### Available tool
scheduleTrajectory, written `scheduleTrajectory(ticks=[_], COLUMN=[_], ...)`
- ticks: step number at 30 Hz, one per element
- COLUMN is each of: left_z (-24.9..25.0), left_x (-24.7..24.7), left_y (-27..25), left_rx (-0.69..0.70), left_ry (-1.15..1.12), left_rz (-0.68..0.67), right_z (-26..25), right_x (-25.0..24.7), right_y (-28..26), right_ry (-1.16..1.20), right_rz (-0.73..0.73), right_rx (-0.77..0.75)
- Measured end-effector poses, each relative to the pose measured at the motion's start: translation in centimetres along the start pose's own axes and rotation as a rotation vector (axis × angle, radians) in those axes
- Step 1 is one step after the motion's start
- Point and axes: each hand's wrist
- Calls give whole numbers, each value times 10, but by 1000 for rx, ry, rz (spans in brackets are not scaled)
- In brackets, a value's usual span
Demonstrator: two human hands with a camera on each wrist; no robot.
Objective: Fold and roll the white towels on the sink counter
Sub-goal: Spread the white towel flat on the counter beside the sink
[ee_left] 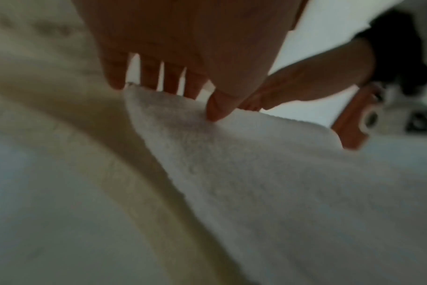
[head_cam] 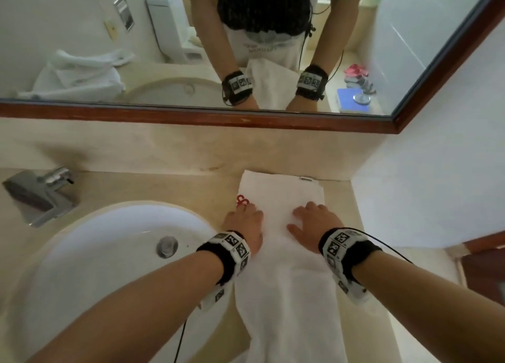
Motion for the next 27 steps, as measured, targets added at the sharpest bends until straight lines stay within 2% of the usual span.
scheduleTrajectory(ticks=[3, 5, 8, 10, 13, 14, 16, 18, 21, 27], left_z=[7, 7, -1, -7, -7, -6, -7, -15, -28, -40], left_x=[-2, -3, 6, 15, 18, 14, 2, -9, -19, -25], left_y=[9, 23, 41, 44, 41, 43, 50, 59, 72, 84], left_rx=[37, 49, -40, -98, -141, -146, -159, -162, -150, -128], left_ry=[17, -18, -43, -27, -41, -47, -110, -227, -358, -482], left_rz=[152, 122, 30, 35, 77, 117, 244, 324, 356, 410], right_z=[-1, -1, -1, 2, 14, 19, 27, 32, 33, 25], right_x=[-4, 0, 10, 13, 10, 6, 1, -1, -1, 1], right_y=[9, 19, 33, 37, 43, 46, 56, 64, 70, 80], right_ry=[66, 100, 127, 186, 421, 546, 760, 785, 749, 907], right_rz=[55, -9, -148, -92, 140, 153, 90, 43, 50, 174], right_rx=[53, 49, 82, 130, 400, 495, 602, 606, 581, 509])
Point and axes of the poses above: each hand's wrist, its own y-axis towards the middle knuckle, its own x-axis out of the palm, z = x × y, and after that the axes turned 6 degrees about -y, right-handed
